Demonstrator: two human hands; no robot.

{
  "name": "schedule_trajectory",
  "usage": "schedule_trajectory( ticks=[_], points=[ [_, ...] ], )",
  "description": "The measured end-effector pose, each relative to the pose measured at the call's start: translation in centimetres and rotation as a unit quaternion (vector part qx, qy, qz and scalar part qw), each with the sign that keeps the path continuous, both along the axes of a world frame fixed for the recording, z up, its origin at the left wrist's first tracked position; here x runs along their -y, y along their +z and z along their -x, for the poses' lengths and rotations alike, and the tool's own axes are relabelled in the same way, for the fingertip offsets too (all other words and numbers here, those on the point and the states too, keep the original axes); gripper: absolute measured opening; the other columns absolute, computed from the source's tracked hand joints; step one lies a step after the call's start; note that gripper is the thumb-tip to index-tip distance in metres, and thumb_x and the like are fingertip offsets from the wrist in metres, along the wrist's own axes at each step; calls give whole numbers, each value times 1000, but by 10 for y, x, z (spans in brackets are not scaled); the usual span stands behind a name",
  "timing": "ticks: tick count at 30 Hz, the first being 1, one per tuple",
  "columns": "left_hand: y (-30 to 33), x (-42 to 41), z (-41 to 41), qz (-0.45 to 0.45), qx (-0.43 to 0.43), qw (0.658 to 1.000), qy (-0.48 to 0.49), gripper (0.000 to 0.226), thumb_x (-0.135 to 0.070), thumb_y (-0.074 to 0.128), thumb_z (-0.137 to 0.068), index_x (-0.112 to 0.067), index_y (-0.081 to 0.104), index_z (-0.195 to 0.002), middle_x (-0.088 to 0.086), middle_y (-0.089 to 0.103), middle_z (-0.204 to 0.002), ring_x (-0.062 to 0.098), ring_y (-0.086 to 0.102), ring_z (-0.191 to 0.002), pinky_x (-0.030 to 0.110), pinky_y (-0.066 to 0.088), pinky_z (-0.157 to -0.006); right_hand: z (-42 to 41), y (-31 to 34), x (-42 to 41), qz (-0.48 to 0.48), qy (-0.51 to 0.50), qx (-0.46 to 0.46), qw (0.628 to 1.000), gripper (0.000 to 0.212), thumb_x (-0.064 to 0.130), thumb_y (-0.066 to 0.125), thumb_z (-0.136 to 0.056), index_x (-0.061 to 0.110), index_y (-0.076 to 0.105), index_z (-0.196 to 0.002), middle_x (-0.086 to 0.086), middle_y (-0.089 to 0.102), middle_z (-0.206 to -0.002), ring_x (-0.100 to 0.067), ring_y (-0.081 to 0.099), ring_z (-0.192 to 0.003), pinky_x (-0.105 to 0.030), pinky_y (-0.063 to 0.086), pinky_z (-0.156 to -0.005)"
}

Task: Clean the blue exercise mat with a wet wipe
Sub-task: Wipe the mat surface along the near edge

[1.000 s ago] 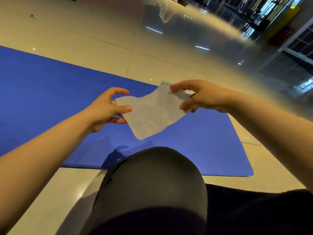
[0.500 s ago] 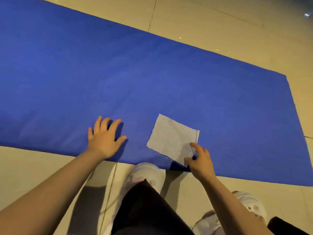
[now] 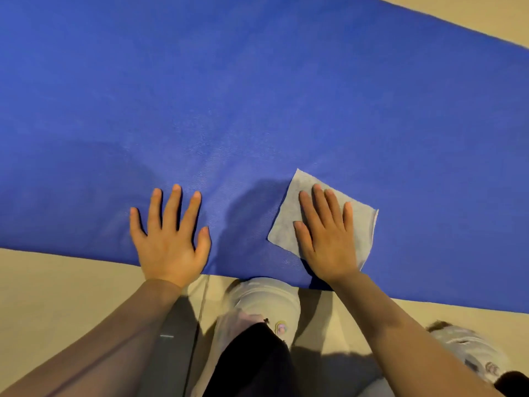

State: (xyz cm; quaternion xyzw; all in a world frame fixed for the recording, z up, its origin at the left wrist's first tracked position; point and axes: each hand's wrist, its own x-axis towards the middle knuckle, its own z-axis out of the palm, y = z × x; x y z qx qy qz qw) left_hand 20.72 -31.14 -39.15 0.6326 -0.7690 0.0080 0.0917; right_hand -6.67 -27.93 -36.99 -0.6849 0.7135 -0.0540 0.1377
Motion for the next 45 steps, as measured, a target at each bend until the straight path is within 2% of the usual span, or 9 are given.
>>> schedule_trajectory(
  ticks=[11, 16, 20, 28, 31, 35, 41, 43, 45],
  points=[
    [-5, 1, -2, 7, 10, 1000, -7, 55, -41, 35, -96, -16, 51, -143, 17, 47, -148, 43, 37, -139, 62, 23, -111, -40, -9, 18, 58, 285, -26, 956, 55, 47, 29, -103, 20, 35, -150, -4, 33, -157, -26, 27, -147, -54, 15, -119],
    [-6, 0, -5, 15, 5, 1000, -5, 55, -42, 33, -98, -17, 51, -144, 17, 47, -148, 43, 37, -139, 61, 23, -111, 74, -2, -65, -33, 32, -60, 997, 58, 51, 15, -104, 28, 12, -157, 3, 9, -164, -22, 9, -151, -53, 10, -119],
    [-10, -1, -7, 27, 2, 1000, -4, 55, -43, 30, -100, -16, 52, -143, 18, 47, -147, 44, 38, -137, 60, 25, -109, 69, 0, -83, -65, -194, -66, 977, 60, 57, 4, -102, 30, 1, -155, 1, 2, -163, -26, 7, -151, -59, 10, -118],
    [-9, 1, -4, 43, 0, 999, -3, 53, -40, 35, -98, -16, 55, -140, 18, 51, -145, 45, 41, -135, 61, 29, -107, -30, -3, -4, 12, 219, -26, 975, 55, 48, 26, -103, 25, 29, -153, -1, 26, -161, -24, 19, -150, -54, 11, -120],
    [-10, 2, -5, 47, 1, 999, -5, 53, -40, 36, -97, -16, 55, -140, 19, 51, -144, 44, 41, -135, 61, 29, -107, 0, -3, -13, 14, 181, -23, 983, 56, 52, 26, -103, 24, 32, -151, -1, 28, -159, -23, 22, -149, -51, 14, -120],
    [-10, 1, -3, 57, -4, 998, -6, 52, -39, 38, -96, -16, 54, -140, 19, 51, -143, 44, 41, -135, 61, 28, -107, 69, -2, -56, -46, -47, -53, 996, 64, 59, 16, -101, 23, 26, -154, -4, 25, -160, -25, 20, -148, -47, 8, -118],
    [-9, 0, -2, 57, 5, 998, -7, 53, -39, 34, -98, -15, 55, -139, 19, 51, -144, 45, 42, -134, 61, 30, -105, 87, 5, -65, -77, -349, -70, 931, 78, 59, 2, -91, 19, 13, -156, -9, 10, -164, -30, 8, -151, -59, 7, -118],
    [-8, 0, -3, 47, 4, 999, -4, 54, -40, 34, -98, -15, 55, -140, 19, 51, -144, 45, 41, -135, 61, 29, -106, 35, 4, -35, -52, -273, -42, 960, 75, 57, 12, -93, 17, 23, -155, -12, 18, -162, -32, 13, -149, -57, 5, -117],
    [-8, 1, -4, 38, 9, 999, -2, 54, -40, 34, -98, -14, 55, -140, 20, 50, -145, 45, 40, -136, 60, 28, -107, -20, -2, -9, -11, -72, -23, 997, 66, 54, 25, -97, 17, 35, -152, -11, 29, -159, -32, 21, -146, -55, 6, -115]
  ],
)
